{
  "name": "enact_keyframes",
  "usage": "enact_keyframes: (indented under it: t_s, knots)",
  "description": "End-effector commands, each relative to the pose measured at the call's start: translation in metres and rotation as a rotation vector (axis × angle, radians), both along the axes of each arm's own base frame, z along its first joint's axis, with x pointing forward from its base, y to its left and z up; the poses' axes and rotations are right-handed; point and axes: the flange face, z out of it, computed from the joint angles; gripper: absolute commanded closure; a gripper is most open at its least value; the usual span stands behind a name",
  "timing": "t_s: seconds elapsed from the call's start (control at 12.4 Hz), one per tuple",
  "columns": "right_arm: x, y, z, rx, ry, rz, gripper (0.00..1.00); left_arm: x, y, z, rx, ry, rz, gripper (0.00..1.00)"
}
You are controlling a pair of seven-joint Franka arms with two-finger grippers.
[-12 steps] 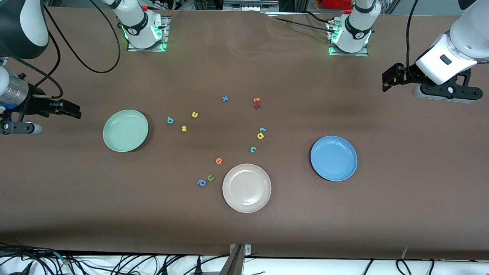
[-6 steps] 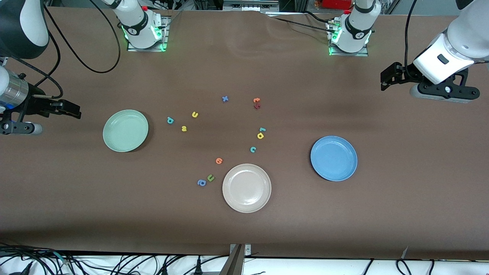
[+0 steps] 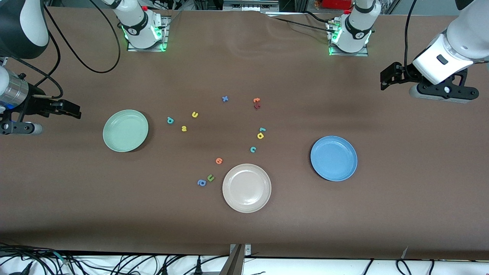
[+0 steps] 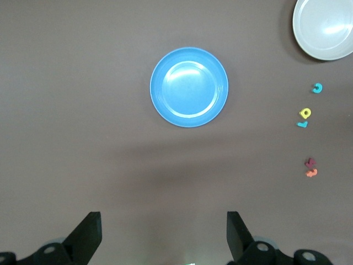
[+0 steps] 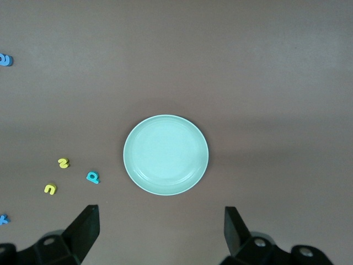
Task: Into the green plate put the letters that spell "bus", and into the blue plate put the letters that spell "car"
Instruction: 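Reach down and grasp a teal letter with each gripper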
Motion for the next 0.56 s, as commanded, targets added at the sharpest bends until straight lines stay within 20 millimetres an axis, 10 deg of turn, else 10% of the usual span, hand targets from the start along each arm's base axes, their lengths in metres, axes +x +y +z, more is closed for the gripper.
enact_keyframes:
  t_s: [0.0,0.48]
  knots:
    - [-0.003,0.004,0.001,0.017,-0.001,-0.007,0.0,-0.001,-0.026,-0.029,-0.037,0.11,-0.051,0.0]
    - [-0.003,0.041,-0.023,0.007,-0.01,-0.058,0.0,0.033,-0.14,-0.124,-0.118,0.099,-0.192,0.0]
